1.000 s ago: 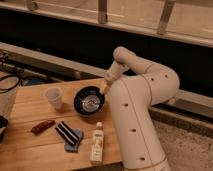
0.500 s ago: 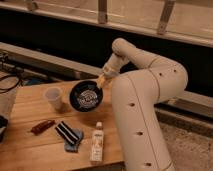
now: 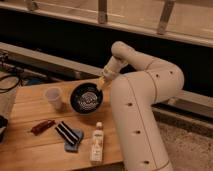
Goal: Pick up the ceramic bowl
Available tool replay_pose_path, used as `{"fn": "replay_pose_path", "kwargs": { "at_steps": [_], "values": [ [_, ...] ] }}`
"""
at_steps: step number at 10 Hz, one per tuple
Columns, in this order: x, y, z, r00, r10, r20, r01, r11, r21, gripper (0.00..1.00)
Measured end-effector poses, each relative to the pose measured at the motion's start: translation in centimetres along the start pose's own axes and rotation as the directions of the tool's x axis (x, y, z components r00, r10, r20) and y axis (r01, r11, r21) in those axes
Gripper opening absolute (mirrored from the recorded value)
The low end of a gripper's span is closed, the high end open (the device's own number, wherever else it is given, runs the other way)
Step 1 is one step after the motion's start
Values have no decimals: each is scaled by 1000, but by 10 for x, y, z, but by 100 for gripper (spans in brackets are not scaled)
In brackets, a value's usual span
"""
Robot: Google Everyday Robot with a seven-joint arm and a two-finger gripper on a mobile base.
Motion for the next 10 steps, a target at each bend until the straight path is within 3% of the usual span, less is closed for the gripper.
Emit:
{"fn": "replay_pose_path", "kwargs": {
  "at_steps": [2, 5, 10],
  "values": [
    [-1, 5, -7, 1000, -1, -5, 1, 1000, -3, 2],
    [-3, -2, -1, 1000, -14, -7, 14, 1000, -1, 2],
    [-6, 8, -6, 999, -28, -19, 28, 1000, 2, 2]
  ]
}}
